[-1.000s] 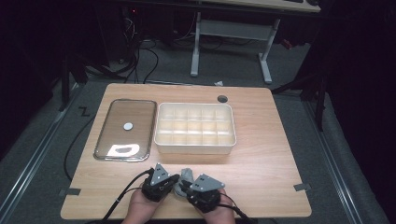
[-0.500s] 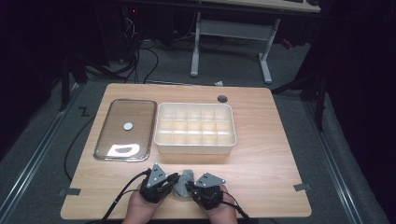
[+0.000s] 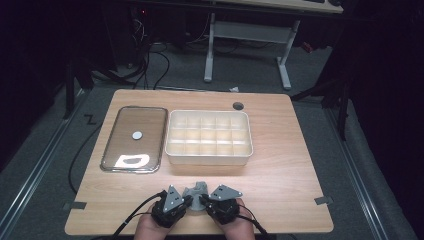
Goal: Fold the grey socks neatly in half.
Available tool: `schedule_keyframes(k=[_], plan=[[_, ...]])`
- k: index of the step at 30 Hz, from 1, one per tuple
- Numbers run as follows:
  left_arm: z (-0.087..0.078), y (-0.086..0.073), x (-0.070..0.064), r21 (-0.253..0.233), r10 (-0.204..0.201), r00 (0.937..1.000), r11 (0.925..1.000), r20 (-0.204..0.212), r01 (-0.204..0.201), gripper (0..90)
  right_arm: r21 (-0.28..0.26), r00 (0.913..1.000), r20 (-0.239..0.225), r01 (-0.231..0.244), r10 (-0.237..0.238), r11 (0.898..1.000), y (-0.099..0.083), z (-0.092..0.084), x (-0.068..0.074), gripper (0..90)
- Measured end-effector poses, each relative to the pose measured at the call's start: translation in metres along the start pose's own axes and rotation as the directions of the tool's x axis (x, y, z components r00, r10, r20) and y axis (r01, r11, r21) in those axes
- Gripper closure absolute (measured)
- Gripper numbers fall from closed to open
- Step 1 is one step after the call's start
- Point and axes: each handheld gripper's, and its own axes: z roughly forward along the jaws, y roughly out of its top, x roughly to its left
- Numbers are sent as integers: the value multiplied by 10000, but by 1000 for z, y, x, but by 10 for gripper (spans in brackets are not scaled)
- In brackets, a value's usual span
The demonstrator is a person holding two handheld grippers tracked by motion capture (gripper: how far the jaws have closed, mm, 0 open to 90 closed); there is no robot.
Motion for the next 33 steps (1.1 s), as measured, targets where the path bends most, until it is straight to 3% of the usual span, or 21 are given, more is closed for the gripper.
schedule_keyframes(k=[3, 8, 16, 20, 23, 24, 27, 30, 33], plan=[[0, 0, -1, -6, 70, 10000, 10000, -22, -70, 845, 185, 9999, 124, -60, 58, 9998, 4, -3, 2, 775], [0, -1, -1, -65, 96, 9999, 9999, -31, -96, 844, -157, 9980, 375, -512, 518, 9986, 7, -15, 2, 632], [0, -1, 0, -74, 59, 10000, 10000, -4, -59, 842, 489, 9910, 184, -1336, 1329, 9898, 1, -7, -5, 521], [0, -1, 0, -83, 69, 10000, 9999, 0, -69, 841, 691, 9839, -172, -1765, 1780, 9819, 0, -3, -8, 578], [0, -1, 0, -68, 96, 10000, 9999, 0, -96, 840, 767, 9821, -293, -1835, 1862, 9800, 0, -3, -8, 614], [0, -1, -1, -64, 152, 9999, 9999, -38, -152, 841, 869, 9808, -362, -1877, 1914, 9784, 1, -3, -8, 672], [1, -1, -3, -51, 218, 9996, 9997, -162, -219, 841, 796, 9899, -129, -1397, 1411, 9870, 5, -5, -3, 788], [1, -1, -3, -27, 259, 9994, 9997, -220, -259, 843, 558, 9942, 29, -1075, 1075, 9926, 9, -10, 3, 802], [1, -1, -3, -31, 207, 9996, 9998, -201, -208, 843, 215, 9955, -172, -933, 937, 9954, 15, -17, 9, 805]])
